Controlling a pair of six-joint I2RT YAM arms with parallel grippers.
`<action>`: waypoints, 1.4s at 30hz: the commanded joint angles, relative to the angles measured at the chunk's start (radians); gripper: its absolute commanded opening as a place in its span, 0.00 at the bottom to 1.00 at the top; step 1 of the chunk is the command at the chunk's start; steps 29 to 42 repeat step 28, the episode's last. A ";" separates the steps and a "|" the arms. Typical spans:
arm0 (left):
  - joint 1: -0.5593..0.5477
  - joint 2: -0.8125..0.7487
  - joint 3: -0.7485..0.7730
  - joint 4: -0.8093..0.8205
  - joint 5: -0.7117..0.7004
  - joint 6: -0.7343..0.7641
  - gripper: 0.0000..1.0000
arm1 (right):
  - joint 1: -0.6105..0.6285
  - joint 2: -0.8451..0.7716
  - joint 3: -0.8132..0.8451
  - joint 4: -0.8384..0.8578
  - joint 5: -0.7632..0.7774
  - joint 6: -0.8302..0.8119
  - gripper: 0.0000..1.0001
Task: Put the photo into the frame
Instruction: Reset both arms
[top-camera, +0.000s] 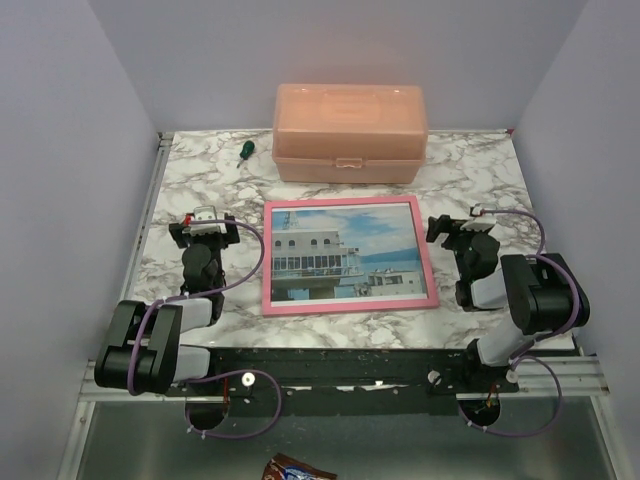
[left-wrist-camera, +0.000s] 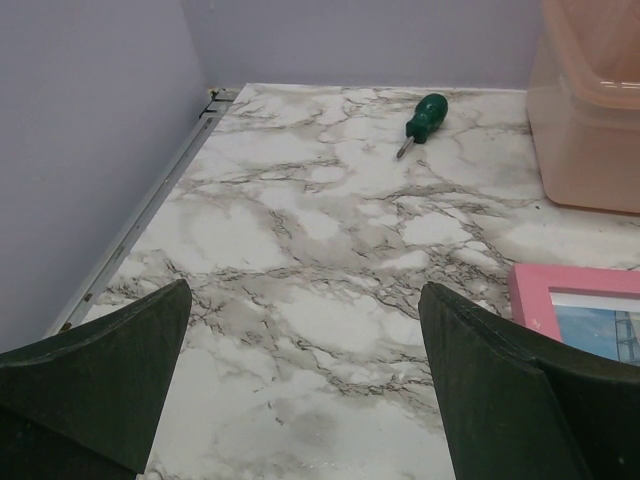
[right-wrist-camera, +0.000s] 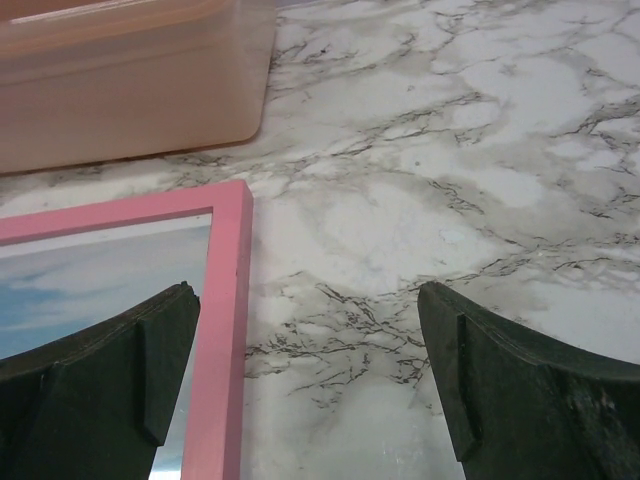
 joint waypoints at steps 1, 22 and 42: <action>0.005 -0.009 0.007 -0.001 0.036 -0.012 0.99 | 0.006 0.015 0.009 -0.006 -0.039 -0.031 1.00; 0.008 -0.009 0.010 -0.007 0.040 -0.013 0.98 | 0.004 0.011 0.008 -0.009 -0.047 -0.035 1.00; 0.013 -0.011 0.013 -0.018 0.051 -0.013 0.99 | 0.005 0.010 0.008 -0.009 -0.047 -0.035 1.00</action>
